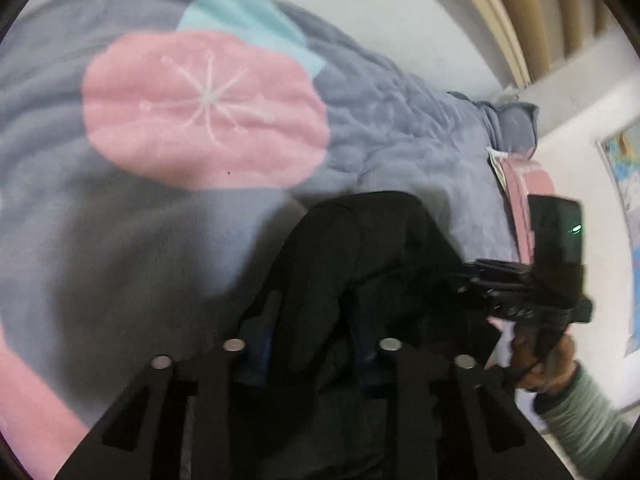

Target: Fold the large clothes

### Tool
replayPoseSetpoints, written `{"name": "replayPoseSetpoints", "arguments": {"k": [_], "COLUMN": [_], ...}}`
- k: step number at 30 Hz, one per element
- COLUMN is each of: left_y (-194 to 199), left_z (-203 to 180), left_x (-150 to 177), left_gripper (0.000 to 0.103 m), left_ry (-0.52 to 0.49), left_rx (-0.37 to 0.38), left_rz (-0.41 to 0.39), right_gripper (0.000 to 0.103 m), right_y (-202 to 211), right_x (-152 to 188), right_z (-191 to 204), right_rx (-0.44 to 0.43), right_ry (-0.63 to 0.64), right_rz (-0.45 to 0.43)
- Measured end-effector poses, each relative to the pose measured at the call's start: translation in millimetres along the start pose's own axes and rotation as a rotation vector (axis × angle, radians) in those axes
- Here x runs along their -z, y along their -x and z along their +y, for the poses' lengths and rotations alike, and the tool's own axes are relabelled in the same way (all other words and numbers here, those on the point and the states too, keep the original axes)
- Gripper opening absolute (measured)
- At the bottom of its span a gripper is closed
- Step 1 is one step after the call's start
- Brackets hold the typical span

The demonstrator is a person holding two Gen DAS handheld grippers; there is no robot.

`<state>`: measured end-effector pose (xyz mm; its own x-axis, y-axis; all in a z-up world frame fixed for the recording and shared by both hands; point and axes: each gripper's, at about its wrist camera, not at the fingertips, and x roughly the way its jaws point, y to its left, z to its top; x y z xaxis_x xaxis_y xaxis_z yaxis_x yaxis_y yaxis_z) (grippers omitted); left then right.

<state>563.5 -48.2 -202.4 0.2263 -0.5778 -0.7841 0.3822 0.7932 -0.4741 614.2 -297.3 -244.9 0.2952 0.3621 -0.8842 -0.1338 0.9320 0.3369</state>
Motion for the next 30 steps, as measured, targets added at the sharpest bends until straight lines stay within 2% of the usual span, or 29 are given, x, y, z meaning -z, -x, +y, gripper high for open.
{"name": "replayPoseSetpoints", "arguments": {"k": [1,5,8,13,16,22,26,30], "left_y": [5,57,107,180,202,205,177,144], "left_z": [-5,-46,-79,-132,-158,-182,-173,-149], "left_x": [5,36,69,149,202,312,374,415], "left_gripper": [0.017,0.016,0.016,0.016,0.016,0.016,0.016,0.016], "left_ry": [-0.019,-0.125,-0.191,-0.26,-0.296,-0.283,-0.184,-0.045], "left_rx": [-0.009,-0.044,-0.053,-0.076,-0.081,-0.098,-0.099,-0.117], "left_rz": [-0.01,-0.09,-0.15,-0.202,-0.181,-0.097,-0.013,0.053], "right_gripper": [0.017,0.014,0.014,0.014,0.014,0.014,0.014,0.014], "right_y": [11,66,119,193,221,233,206,174], "right_x": [5,31,65,144,199,319,387,426], "right_z": [7,51,86,139,156,182,179,159], "right_rx": [0.007,0.054,0.083,0.129,0.153,0.193,0.202,0.176], "right_ry": [0.024,0.149,0.237,0.342,0.339,0.316,0.249,0.141], "right_rz": [-0.016,-0.097,-0.164,-0.233,-0.239,-0.216,-0.134,-0.008]}}
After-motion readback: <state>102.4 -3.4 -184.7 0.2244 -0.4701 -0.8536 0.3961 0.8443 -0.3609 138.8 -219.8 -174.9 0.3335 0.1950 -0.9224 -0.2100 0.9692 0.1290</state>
